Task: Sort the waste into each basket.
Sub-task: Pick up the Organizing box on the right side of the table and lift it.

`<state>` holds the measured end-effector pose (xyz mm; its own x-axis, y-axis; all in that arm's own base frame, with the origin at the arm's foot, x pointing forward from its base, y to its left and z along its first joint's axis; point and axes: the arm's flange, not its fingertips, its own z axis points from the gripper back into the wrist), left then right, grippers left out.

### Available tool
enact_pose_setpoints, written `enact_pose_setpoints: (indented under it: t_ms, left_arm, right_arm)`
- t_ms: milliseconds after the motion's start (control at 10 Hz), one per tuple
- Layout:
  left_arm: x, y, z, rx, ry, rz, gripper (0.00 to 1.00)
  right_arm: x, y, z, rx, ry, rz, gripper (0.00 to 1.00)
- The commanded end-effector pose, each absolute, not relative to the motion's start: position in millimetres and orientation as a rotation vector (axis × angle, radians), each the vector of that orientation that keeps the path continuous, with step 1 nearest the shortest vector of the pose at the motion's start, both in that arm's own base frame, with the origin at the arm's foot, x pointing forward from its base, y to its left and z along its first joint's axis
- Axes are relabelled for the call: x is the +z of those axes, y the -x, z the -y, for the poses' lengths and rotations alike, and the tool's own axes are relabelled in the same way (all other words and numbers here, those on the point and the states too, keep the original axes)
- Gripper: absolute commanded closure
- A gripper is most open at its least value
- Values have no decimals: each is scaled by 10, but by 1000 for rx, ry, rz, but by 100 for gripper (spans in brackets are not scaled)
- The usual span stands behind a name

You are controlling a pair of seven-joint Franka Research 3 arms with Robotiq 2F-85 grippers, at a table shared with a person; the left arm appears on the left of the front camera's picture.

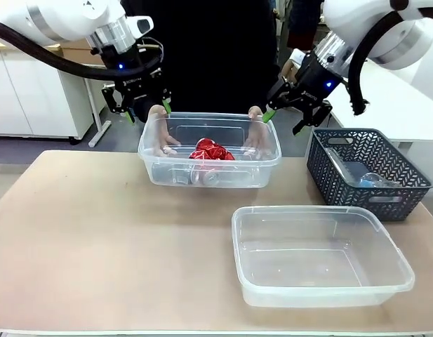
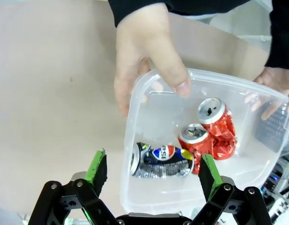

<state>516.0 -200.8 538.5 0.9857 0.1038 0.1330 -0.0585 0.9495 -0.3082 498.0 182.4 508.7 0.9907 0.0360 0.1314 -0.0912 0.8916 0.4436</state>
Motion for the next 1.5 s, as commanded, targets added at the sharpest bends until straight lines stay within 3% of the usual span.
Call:
enact_pose_setpoints:
  t_ms: [0, 100, 300, 500, 600, 700, 900, 1000, 1400]
  left_arm:
    - [5860, -4609, 1710, 88, 373, 178, 0]
    - [6084, -4293, 1800, 250, 459, 191, 0]
    - [6290, -3490, 1880, 119, 596, 139, 0]
    - [6253, -2931, 1790, 19, 570, 181, 0]
    - [6207, -2953, 1799, -23, 547, 188, 0]
    - [6469, -3054, 1938, 81, 569, 154, 0]
    - [6469, -3054, 1938, 81, 569, 154, 0]
    - [6376, -2895, 1869, 48, 550, 171, 0]
    - [5404, -2512, 3716, 171, 451, 7, 0]
  right_arm:
    - [5317, -4634, -1444, 50, -471, 179, 0]
    - [5503, -4250, -1091, 77, -494, 216, 0]
    - [5647, -3439, -480, 157, -436, 263, 0]
    - [5458, -2828, -91, 112, -182, 292, 0]
    - [5439, -2738, -123, 102, -98, 288, 0]
    - [5569, -3066, -204, 122, -329, 251, 0]
    - [5569, -3066, -204, 122, -329, 251, 0]
    - [5496, -2796, -97, 123, -243, 268, 0]
    - [4211, -2659, -417, 238, 66, 76, 0]
